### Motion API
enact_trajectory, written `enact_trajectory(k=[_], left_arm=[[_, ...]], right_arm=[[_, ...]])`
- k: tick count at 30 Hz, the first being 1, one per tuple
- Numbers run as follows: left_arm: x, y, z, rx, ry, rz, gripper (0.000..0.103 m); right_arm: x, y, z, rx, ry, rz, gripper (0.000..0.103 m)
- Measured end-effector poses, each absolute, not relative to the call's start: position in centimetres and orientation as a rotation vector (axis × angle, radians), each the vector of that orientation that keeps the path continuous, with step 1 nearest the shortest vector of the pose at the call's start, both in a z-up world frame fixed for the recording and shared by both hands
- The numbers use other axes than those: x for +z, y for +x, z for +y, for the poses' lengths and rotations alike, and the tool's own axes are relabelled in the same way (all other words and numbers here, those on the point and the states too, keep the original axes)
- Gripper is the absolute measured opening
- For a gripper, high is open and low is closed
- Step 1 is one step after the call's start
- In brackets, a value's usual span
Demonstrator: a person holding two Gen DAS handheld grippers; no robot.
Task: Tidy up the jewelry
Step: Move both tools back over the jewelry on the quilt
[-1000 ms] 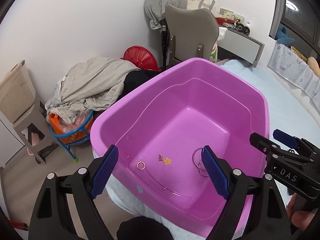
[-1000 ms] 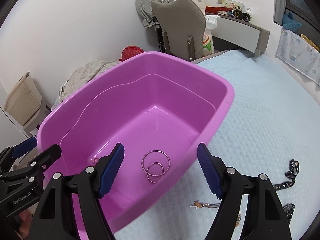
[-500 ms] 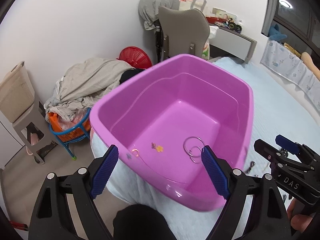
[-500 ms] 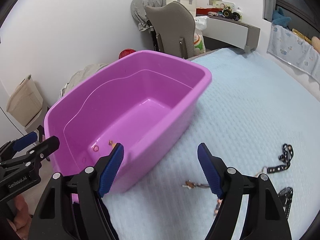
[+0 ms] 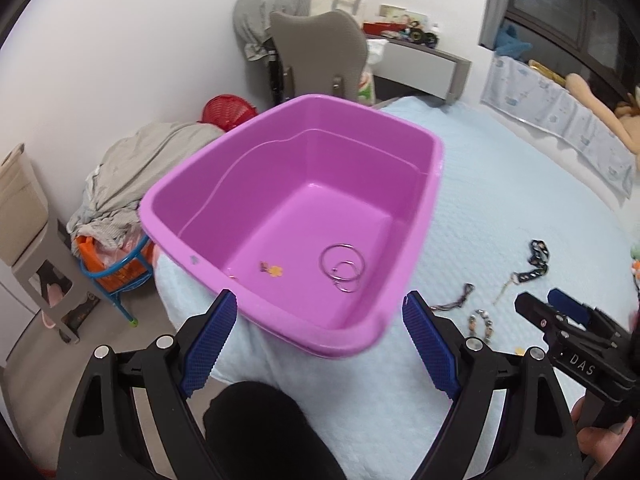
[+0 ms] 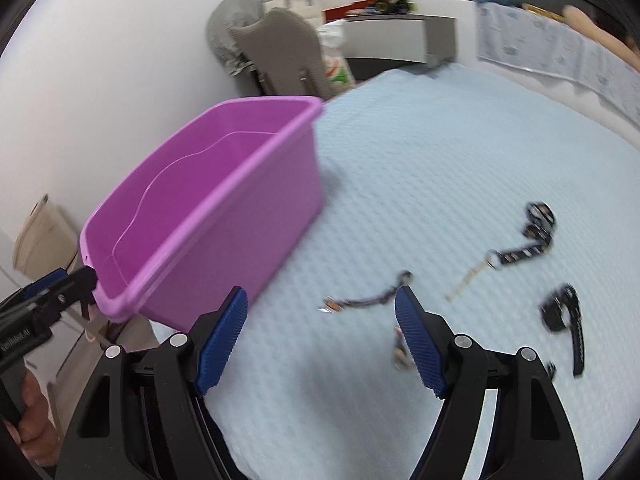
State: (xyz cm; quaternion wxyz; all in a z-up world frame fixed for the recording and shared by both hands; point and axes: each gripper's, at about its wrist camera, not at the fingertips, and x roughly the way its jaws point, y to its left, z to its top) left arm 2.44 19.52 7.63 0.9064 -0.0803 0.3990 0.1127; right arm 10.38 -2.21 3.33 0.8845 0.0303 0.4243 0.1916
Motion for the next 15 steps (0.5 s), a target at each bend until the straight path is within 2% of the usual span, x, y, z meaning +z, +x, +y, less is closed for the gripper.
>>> enact_trajectory(k=[15], left_arm=[[6.3, 2.9, 10.9, 0.039, -0.082, 0.828, 0.083]], right_arm=[[-0.4, 2.2, -16.4, 0.164, 0.226, 0.908, 0.073]])
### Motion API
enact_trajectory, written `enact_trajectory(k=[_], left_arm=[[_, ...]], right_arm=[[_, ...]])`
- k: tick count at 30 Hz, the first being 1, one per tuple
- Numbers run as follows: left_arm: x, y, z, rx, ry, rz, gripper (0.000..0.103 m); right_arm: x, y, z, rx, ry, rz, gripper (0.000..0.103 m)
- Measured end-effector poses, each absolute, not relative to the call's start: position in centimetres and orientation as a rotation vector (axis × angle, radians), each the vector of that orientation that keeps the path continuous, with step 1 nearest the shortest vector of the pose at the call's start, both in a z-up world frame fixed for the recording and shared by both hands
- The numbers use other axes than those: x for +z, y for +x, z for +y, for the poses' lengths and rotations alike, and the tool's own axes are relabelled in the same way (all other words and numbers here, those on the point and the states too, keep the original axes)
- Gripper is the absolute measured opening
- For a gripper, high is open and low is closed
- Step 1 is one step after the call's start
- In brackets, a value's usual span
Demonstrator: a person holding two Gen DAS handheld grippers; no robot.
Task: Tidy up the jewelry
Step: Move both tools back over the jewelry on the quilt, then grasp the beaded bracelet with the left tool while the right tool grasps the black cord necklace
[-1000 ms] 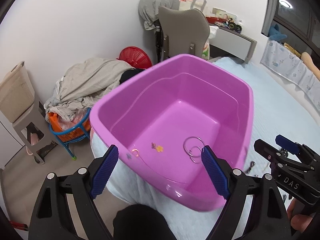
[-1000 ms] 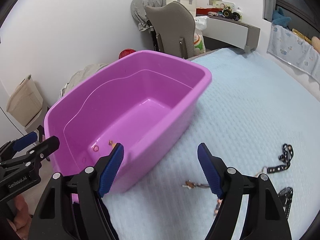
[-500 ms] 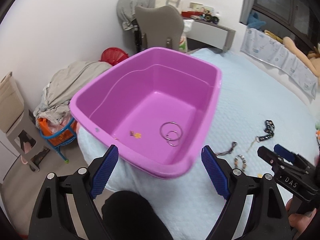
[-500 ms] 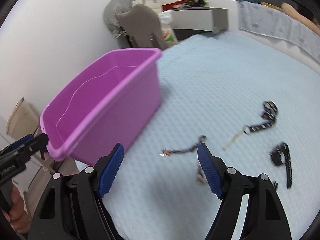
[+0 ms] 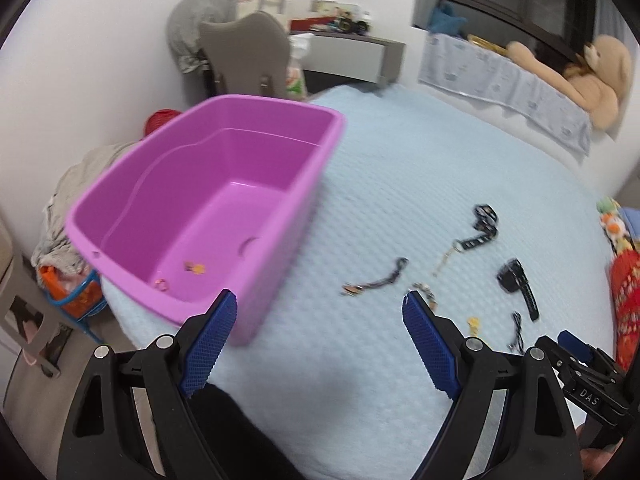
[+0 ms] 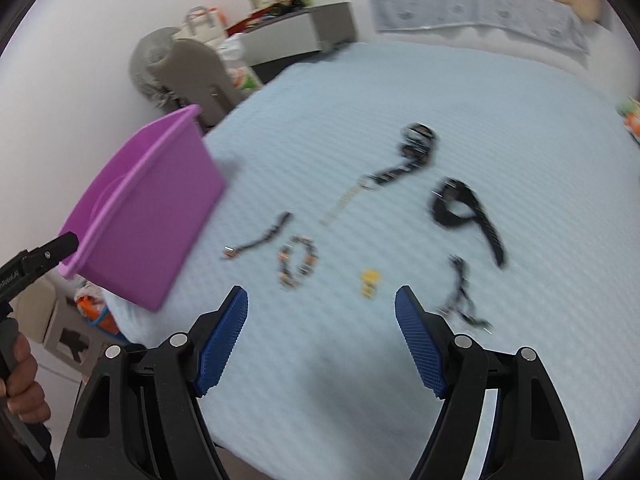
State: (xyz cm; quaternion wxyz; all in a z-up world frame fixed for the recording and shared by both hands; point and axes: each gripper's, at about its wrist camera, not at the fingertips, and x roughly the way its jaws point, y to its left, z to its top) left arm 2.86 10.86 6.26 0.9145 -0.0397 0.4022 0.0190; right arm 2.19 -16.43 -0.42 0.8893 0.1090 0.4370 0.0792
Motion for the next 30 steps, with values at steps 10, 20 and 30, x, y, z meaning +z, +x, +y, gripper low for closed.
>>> enact_trajectory(k=[10, 20, 30], left_arm=[[3.1, 3.1, 5.1, -0.082, -0.016, 0.863, 0.083], [-1.5, 3.5, 2.0, -0.139, 0.025, 0.903, 0.084], [-5.3, 5.5, 1.0, -0.140, 0.060, 0.939, 0.084]], right_arm=[[-2.9, -2.0, -22.4, 0.027, 0.265, 0.924, 0.073], [-5.6, -3.1, -24.1, -0.007, 0.286, 0.913, 0.073], [-8.4, -2.0, -24.7, -0.027, 0.291, 0.917, 0.073]])
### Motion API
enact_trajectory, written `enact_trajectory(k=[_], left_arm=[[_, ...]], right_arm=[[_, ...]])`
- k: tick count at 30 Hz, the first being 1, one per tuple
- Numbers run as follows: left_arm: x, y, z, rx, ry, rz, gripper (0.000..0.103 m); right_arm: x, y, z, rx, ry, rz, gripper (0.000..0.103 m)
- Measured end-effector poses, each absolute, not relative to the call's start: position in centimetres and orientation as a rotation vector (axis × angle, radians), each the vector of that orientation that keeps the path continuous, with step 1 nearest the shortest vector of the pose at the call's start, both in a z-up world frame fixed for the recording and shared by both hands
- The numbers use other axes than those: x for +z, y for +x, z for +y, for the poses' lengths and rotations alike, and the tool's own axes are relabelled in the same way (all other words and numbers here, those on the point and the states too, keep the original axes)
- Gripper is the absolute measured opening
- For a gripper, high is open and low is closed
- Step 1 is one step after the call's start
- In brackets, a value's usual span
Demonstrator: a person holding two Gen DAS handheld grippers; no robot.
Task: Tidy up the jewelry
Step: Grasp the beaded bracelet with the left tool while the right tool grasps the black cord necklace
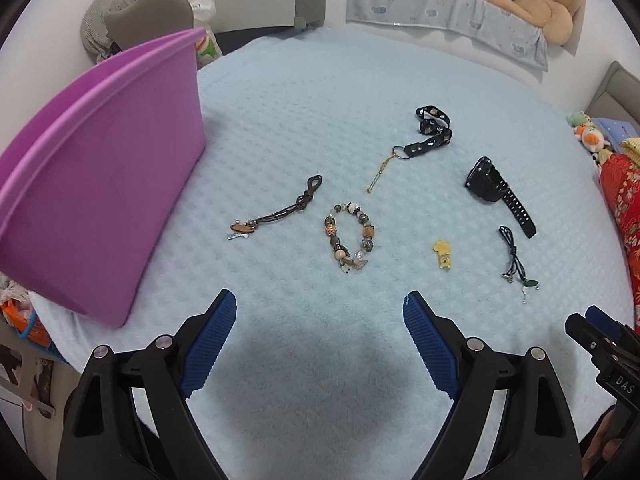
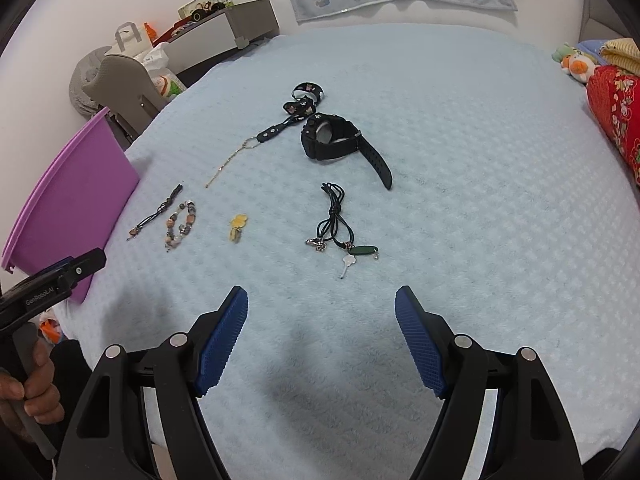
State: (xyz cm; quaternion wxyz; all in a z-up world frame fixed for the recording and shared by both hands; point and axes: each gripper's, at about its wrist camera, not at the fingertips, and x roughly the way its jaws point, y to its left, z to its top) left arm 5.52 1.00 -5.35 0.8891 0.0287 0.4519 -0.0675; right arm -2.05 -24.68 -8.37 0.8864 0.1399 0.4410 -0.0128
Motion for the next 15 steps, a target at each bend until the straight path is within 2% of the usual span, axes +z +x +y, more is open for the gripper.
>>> enact_trajectory(k=[15], left_arm=[[-8.9, 9.7, 0.2, -0.119, 0.076, 0.964, 0.084]], right_arm=[[-10.4, 3.1, -22.8, 0.005, 0.255, 0.933, 0.073]])
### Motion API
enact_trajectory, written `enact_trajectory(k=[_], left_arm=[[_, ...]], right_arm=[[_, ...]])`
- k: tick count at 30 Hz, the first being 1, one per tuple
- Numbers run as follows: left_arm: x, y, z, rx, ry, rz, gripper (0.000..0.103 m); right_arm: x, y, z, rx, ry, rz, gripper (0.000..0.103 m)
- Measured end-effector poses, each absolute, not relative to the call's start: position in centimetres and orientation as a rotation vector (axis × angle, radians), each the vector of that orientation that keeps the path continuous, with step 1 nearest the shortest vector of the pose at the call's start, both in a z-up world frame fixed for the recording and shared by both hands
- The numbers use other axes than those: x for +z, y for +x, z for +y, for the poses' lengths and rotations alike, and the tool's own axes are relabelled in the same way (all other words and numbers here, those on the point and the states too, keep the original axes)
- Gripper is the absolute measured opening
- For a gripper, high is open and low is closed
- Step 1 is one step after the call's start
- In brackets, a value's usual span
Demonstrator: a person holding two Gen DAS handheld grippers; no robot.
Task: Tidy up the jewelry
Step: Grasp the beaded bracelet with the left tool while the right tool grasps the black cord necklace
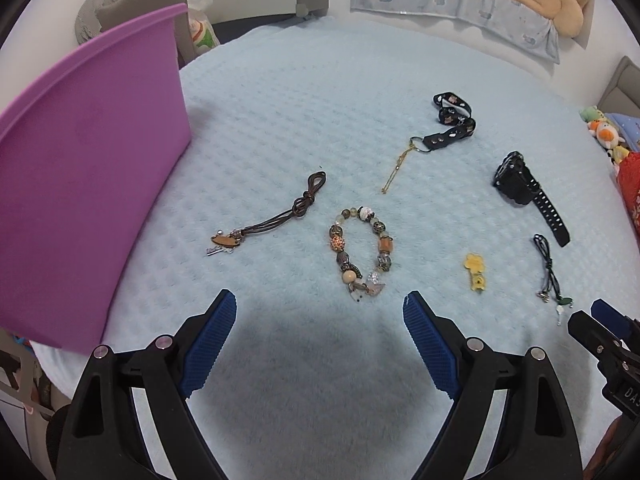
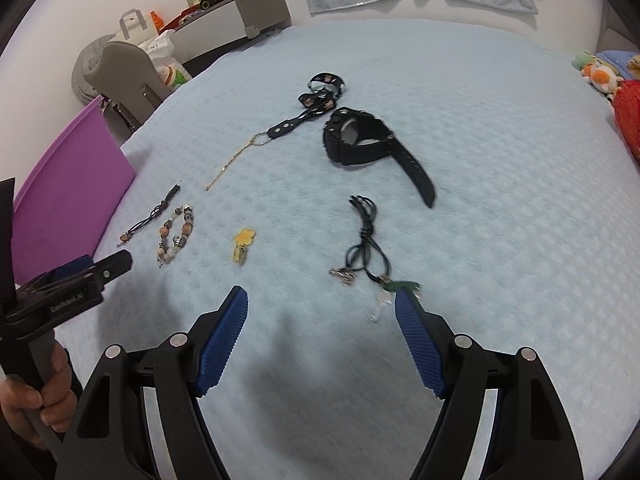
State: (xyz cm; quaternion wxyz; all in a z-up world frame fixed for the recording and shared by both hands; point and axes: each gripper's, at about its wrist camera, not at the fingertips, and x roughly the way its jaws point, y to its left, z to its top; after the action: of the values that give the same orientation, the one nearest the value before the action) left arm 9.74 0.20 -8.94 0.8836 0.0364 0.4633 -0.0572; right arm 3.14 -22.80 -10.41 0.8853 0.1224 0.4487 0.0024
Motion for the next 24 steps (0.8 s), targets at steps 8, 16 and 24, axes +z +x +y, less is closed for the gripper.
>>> enact_trajectory(k=[8, 16, 24], left_arm=[[-10.8, 11.9, -0.8, -0.137, 0.071, 0.989, 0.084], [-12.5, 13.3, -2.3, -0.149, 0.092, 1.004, 0.084], [-13.2, 14.3, -2.3, -0.140, 0.088, 1.009, 0.084]], right_arm=[[-11.8, 4.7, -23.7, -0.050, 0.241, 0.952, 0.073], [-13.4, 5.6, -25.5, -0.089, 0.229, 0.976, 0.073], [-14.5, 7.1, -25.7, -0.090, 0.204, 0.991, 0.073]])
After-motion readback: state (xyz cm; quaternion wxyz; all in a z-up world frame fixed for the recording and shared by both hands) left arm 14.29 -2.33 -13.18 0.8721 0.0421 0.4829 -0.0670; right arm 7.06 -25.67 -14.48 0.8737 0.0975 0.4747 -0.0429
